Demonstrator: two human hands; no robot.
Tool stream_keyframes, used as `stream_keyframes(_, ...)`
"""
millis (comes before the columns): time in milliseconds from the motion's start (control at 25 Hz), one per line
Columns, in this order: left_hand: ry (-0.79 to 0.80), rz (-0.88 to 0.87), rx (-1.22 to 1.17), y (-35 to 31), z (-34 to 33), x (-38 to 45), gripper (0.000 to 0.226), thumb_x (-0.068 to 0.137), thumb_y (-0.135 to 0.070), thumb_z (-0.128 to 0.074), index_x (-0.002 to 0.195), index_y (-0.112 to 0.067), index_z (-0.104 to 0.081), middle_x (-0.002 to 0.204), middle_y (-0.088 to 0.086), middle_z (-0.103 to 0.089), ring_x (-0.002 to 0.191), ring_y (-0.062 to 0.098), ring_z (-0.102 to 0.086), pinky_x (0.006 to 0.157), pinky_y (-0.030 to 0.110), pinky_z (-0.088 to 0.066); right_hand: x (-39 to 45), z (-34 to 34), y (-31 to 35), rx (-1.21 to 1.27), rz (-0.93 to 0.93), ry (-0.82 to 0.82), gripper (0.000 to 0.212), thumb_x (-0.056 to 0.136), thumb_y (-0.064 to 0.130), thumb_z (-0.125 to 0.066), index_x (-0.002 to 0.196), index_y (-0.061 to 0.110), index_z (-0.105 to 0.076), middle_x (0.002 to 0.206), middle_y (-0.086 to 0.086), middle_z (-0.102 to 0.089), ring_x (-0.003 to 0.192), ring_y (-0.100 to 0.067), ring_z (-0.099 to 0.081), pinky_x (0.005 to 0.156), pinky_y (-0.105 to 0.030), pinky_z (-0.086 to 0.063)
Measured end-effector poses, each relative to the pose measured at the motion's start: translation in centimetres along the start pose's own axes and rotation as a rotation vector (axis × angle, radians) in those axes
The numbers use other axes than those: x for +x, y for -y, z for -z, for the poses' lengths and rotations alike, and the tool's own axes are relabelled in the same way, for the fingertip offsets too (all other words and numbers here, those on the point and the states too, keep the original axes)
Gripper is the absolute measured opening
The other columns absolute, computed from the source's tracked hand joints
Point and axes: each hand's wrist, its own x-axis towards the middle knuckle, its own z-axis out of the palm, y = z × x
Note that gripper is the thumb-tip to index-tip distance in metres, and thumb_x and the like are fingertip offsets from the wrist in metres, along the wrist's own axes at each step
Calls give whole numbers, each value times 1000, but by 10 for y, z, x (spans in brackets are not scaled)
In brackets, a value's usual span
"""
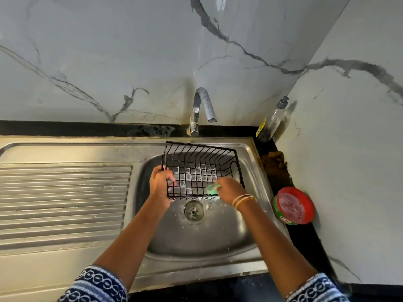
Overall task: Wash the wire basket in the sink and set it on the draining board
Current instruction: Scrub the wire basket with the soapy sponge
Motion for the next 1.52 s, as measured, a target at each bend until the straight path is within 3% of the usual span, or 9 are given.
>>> stream_keyframes(200, -75, 153, 88, 4, -14, 1, 44, 59, -30, -77, 98, -22, -59, 95, 14, -62, 83, 29, -59, 72, 43, -48, -22, -22, 85, 136, 330, -82, 16, 93, 11, -46, 87, 12, -61, 79, -5, -62, 70, -18, -55, 66, -35, -46)
stream_keyframes(280, -37, 339, 195, -4, -13, 2, 75, 41, -46, -81, 110, -22, -60, 109, 11, -63, 97, 29, -60, 75, 48, -49, -26, -21, 68, 137, 434, -145, 19, 96, 15, -45, 106, 15, -62, 97, -4, -66, 86, -15, -59, 79, -30, -48)
stream_keyframes(400, -22, 451, 254, -14, -11, -11, 52, 61, -44, -68, 99, -11, -59, 102, 14, -63, 96, 32, -58, 85, 49, -45, -24, -13, 28, -63, 514, -208, 34, 96, 15, -44, 129, 12, -56, 123, -9, -63, 110, -21, -59, 99, -35, -46)
stream_keyframes(560, -14, 496, 209, -16, 4, -12, 41, 68, -41, -60, 90, -6, -60, 95, 19, -64, 87, 34, -58, 77, 44, -47, -16, -6, -19, -163, 415, -560, 34, 80, 0, -53, 111, 8, -66, 99, -10, -68, 92, -25, -64, 85, -44, -55)
stream_keyframes(680, -6, 537, 184, -9, -6, -11, 45, 66, -45, -54, 89, -8, -66, 85, 17, -67, 80, 33, -60, 71, 40, -48, -12, -32, 5, -128, 310, -784, 44, 77, -6, -51, 117, 8, -64, 115, -9, -65, 112, -28, -59, 101, -47, -47)
stream_keyframes(880, 30, 542, 137, -2, -16, -16, 57, 80, -57, -45, 94, -8, -72, 85, 16, -71, 83, 32, -65, 72, 39, -51, -13, -57, 55, -103, 673, -747, 50, 83, -7, -48, 128, 11, -59, 138, -7, -54, 136, -24, -42, 115, -39, -31)
stream_keyframes(1160, -67, 524, 84, -10, -11, -15, 44, 73, -45, -51, 89, -8, -68, 87, 17, -68, 84, 34, -61, 72, 44, -52, -10, -35, -3, -151, 259, -881, 77, 70, -22, -50, 139, 13, -45, 146, -5, -43, 139, -24, -34, 105, -43, -44)
stream_keyframes(1400, -104, 519, 16, -9, -25, -11, 46, 75, -55, -51, 81, -13, -69, 78, 7, -69, 77, 25, -65, 83, 37, -54, -26, -70, 29, -169, 717, -733, 53, 76, -5, -55, 125, 13, -60, 135, -7, -55, 131, -22, -46, 108, -37, -40)
stream_keyframes(1520, -74, 507, 26, -13, -13, -8, 46, 77, -53, -53, 86, -10, -69, 85, 13, -70, 87, 31, -64, 71, 47, -54, -19, -43, -19, -193, 493, -822, 53, 79, -9, -45, 123, 17, -60, 134, -5, -57, 128, -22, -50, 85, -33, -57)
